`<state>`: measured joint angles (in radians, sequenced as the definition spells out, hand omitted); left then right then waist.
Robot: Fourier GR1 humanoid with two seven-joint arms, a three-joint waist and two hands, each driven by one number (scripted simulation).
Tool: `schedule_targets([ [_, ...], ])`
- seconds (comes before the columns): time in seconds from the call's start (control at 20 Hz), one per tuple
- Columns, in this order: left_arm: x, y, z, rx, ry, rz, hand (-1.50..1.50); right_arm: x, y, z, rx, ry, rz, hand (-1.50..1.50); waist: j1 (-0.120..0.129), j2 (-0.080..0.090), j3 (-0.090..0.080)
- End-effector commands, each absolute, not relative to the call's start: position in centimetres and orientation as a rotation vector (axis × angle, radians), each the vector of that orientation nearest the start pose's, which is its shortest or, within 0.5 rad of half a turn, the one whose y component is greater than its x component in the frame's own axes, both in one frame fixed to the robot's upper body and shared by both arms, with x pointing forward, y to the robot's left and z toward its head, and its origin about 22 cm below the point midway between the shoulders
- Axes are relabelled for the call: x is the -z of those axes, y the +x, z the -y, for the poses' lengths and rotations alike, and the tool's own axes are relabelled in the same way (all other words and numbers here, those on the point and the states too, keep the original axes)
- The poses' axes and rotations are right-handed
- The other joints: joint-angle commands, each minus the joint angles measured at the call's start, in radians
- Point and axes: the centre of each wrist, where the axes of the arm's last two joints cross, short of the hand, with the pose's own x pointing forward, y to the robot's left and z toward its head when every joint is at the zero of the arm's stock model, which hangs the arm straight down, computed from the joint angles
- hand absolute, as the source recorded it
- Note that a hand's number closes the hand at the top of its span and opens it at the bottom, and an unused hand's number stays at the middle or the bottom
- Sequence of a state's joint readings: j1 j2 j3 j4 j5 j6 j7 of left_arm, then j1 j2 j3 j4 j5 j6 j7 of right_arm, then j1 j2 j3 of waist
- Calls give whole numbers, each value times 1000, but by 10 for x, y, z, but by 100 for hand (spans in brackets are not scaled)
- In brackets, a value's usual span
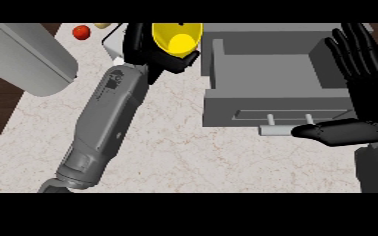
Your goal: Pick up the cup, place it into the drawer and close the drawer
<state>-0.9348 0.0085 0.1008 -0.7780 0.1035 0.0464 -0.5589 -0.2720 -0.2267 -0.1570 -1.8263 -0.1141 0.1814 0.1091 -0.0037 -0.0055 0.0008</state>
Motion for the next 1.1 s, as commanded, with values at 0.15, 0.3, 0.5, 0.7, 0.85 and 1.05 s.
schedule_targets([
  [0.15, -180, 439, -69, 160, -197, 2128, 150, -147, 281, 274, -255, -10, 1987, -150, -13, 7, 0],
  [0.3, -162, 440, -55, 188, -142, 2010, 150, -153, 268, 267, -273, 40, 2000, -150, -46, 9, 0],
  [0.5, -169, 445, -38, 229, -50, 1927, 150, -149, 277, 266, -286, 44, 2010, -150, -64, 16, 0],
  [0.7, -160, 448, -35, 274, 25, 1863, 150, -143, 292, 256, -313, 70, 2018, -150, -92, 30, 1],
  [0.85, -147, 449, -38, 351, 28, 1806, 150, -148, 286, 258, -318, 84, 2035, -150, -115, 32, 1],
  [1.05, -139, 448, -38, 458, 25, 1707, 150, -154, 287, 273, -332, 112, 2035, -150, -163, 40, 3],
])
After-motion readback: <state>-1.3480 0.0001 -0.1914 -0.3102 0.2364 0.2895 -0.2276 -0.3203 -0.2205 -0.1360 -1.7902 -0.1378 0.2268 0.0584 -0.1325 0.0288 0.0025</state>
